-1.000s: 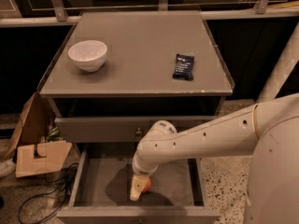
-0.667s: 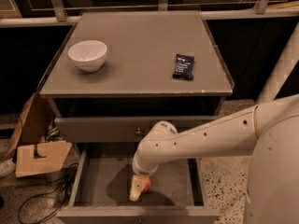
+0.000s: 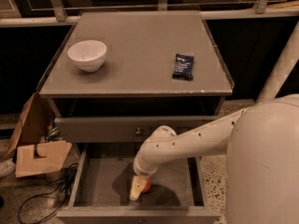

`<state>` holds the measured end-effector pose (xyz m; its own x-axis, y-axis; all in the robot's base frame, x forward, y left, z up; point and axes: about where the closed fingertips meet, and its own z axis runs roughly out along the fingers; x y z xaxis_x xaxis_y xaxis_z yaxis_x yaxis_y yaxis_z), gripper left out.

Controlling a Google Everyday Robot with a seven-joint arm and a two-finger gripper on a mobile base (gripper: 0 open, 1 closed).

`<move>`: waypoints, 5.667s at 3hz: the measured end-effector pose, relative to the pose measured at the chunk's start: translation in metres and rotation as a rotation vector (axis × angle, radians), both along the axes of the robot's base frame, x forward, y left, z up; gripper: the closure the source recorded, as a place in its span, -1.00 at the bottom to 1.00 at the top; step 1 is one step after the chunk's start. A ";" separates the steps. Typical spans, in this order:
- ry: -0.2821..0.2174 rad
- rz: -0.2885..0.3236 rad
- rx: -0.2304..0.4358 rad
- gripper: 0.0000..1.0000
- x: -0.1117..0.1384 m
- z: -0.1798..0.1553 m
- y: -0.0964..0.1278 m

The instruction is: Pick apple from middle drawer and place on counter

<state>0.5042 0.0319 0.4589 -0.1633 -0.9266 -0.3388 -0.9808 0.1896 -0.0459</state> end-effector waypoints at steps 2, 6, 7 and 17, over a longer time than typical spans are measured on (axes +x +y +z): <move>0.021 0.019 0.010 -1.00 0.017 -0.045 -0.013; 0.038 0.078 0.033 -1.00 0.011 -0.083 0.000; 0.051 0.081 0.027 -1.00 0.013 -0.095 -0.001; -0.068 0.054 0.019 1.00 0.001 0.034 -0.046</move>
Offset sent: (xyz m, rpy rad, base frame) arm 0.0157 -0.0015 -0.0390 0.0211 0.0171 0.0412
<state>0.5055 -0.0142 0.4926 -0.0891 -0.9267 -0.3652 -0.9844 0.1379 -0.1097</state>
